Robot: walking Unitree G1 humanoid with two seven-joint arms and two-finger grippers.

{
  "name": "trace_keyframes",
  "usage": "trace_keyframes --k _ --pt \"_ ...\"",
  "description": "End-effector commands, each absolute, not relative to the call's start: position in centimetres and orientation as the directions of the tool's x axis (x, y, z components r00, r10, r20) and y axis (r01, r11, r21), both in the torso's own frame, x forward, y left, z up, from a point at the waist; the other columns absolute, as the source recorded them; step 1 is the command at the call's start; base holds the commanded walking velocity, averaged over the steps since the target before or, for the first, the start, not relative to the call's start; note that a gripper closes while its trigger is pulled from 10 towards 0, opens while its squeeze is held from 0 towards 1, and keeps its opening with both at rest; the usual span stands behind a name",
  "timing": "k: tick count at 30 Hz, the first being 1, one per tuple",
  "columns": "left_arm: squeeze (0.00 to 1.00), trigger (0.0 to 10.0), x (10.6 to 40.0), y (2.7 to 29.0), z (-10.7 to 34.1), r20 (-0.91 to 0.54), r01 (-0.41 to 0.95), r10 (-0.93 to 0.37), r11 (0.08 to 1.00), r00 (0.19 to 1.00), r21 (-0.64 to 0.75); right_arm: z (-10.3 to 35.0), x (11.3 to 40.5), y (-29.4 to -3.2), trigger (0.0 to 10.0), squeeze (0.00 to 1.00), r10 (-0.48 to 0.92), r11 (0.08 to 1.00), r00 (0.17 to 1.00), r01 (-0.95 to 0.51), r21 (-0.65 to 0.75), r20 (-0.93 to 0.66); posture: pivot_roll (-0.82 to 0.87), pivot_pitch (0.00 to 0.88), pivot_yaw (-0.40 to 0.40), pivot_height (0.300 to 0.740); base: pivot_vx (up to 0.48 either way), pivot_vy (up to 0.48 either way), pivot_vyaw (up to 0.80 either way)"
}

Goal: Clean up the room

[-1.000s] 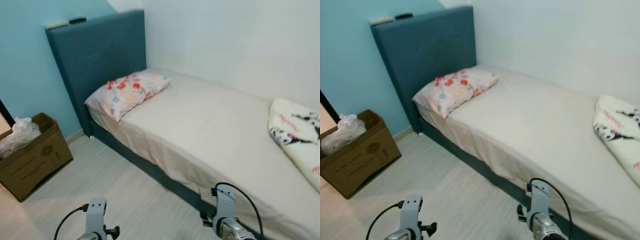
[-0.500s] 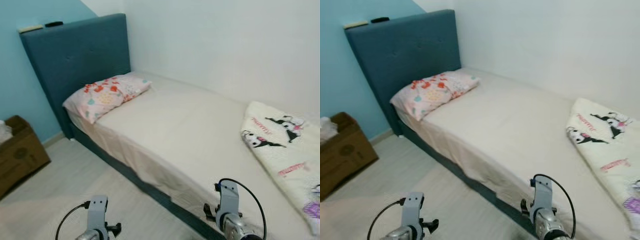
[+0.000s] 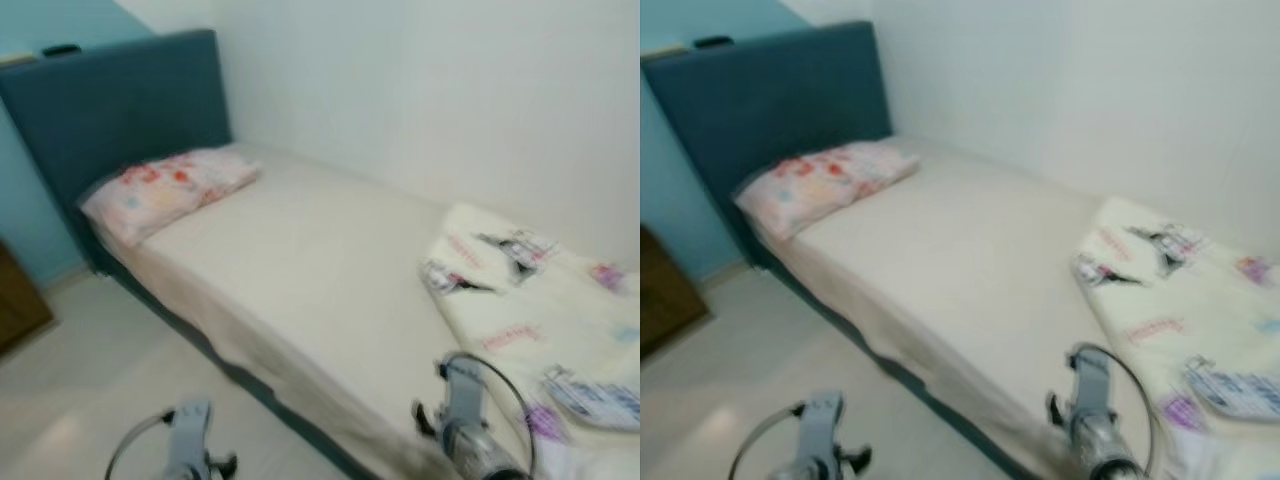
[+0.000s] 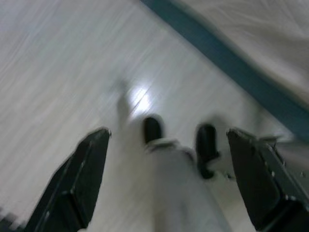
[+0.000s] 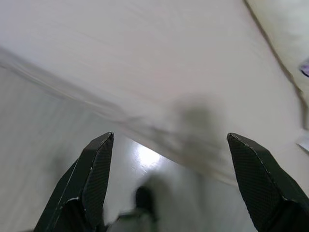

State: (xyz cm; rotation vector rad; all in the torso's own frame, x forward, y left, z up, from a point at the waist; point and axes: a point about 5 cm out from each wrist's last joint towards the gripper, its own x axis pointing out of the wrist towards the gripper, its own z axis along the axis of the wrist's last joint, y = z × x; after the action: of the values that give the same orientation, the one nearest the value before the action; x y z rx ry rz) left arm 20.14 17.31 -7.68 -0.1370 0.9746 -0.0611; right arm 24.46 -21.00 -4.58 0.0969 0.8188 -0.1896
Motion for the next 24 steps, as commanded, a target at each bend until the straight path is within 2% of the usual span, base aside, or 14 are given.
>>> trace_keyframes --k 1,3,8,19,23,24 --pt "0.0 10.0 20.1 17.4 -7.7 -0.823 -0.002 -0.11 0.991 0.558 -0.134 -4.4 24.6 -21.3 10.0 0.0 -0.142 0.974 0.671 0.224 0.017 -0.728 -0.01 0.0 -0.015 0.728 0.0 -0.48 0.0" --pt "0.0 10.0 20.3 17.4 -7.6 -0.821 -0.011 -0.104 0.991 0.561 -0.133 -4.5 24.5 -21.4 10.0 0.0 -0.15 0.971 0.666 0.238 0.018 -0.731 -0.02 0.0 -0.004 0.728 0.0 -0.48 0.0" --pt "0.0 10.0 20.2 17.4 -7.7 -0.825 -0.012 -0.097 0.992 0.556 -0.125 -4.6 24.3 -21.4 10.0 0.0 -0.154 0.967 0.661 0.253 0.025 -0.734 -0.04 0.0 0.007 0.728 0.0 0.0 0.0" --pt "0.0 10.0 21.1 17.2 -7.2 -0.814 0.019 -0.105 0.993 0.571 -0.116 -6.5 21.6 -20.9 10.0 0.0 -0.145 0.971 0.597 0.239 0.002 -0.789 -0.03 0.0 0.001 0.728 0.0 0.0 0.0" --pt "0.0 10.0 21.0 16.7 -7.3 -0.816 0.056 -0.124 0.992 0.564 -0.111 -6.6 21.4 -20.8 10.0 0.0 -0.143 0.971 0.596 0.239 0.005 -0.79 -0.02 0.0 -0.001 0.728 0.0 -0.48 0.0" --pt "0.0 10.0 21.0 16.6 -7.3 -0.811 0.025 -0.115 0.992 0.573 -0.123 -6.7 21.2 -20.9 10.0 0.0 -0.143 0.971 0.59 0.238 0.002 -0.795 -0.01 0.0 -0.011 0.728 0.0 -0.435 0.0"
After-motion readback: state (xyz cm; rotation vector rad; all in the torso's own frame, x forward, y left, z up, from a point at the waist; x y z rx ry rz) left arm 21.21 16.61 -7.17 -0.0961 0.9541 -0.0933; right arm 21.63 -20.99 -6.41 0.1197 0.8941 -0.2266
